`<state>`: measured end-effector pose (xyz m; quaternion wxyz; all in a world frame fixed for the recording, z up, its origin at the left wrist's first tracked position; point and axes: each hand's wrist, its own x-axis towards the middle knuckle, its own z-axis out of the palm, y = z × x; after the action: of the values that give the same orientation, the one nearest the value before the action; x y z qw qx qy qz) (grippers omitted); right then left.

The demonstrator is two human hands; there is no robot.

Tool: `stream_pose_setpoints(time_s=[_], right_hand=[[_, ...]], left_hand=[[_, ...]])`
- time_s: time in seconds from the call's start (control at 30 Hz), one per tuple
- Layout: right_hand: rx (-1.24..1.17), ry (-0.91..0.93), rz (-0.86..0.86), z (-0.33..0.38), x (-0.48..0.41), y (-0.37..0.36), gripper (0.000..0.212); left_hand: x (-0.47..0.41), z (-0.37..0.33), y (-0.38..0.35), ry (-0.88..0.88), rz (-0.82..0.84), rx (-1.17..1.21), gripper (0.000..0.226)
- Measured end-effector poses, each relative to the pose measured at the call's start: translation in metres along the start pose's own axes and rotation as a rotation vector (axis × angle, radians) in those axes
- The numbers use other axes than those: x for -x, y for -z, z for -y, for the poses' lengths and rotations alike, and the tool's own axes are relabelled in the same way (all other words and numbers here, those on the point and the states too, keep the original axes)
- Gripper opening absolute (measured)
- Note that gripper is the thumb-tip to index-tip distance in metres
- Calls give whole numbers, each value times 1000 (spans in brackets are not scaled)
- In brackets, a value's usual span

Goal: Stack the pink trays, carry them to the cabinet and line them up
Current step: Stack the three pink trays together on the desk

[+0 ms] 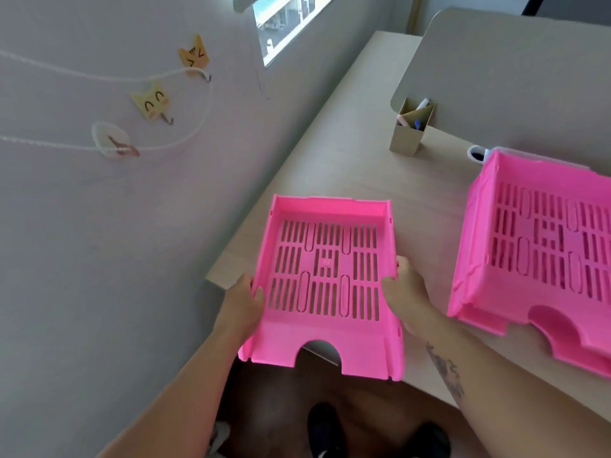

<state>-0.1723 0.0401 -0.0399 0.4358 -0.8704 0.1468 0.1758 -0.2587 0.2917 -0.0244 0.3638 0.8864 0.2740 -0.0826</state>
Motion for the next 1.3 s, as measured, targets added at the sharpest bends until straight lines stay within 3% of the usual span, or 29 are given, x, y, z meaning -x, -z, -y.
stream_pose_setpoints(time_s=[0.17, 0.3, 0.43, 0.7, 0.97, 1.3], right_hand=[[-59, 161, -82, 44, -6, 40, 42], [-125, 183, -92, 55, -2, 94, 55], [-147, 132, -210, 33, 3, 160, 64], [-216, 82, -394, -53, -8, 293, 54], [-266, 36, -288, -105, -32, 349, 45], [-228, 38, -183, -131, -61, 359, 54]], left_hand=[[-20, -52, 34, -143, -105, -25, 13], [-27, -108, 37, -224, -74, -6, 17], [-16, -175, 6, -329, -24, -9, 20], [17, -290, -100, -432, 122, -30, 27], [37, -336, -172, -393, 149, -102, 27], [39, -340, -201, -275, 90, -20, 30]])
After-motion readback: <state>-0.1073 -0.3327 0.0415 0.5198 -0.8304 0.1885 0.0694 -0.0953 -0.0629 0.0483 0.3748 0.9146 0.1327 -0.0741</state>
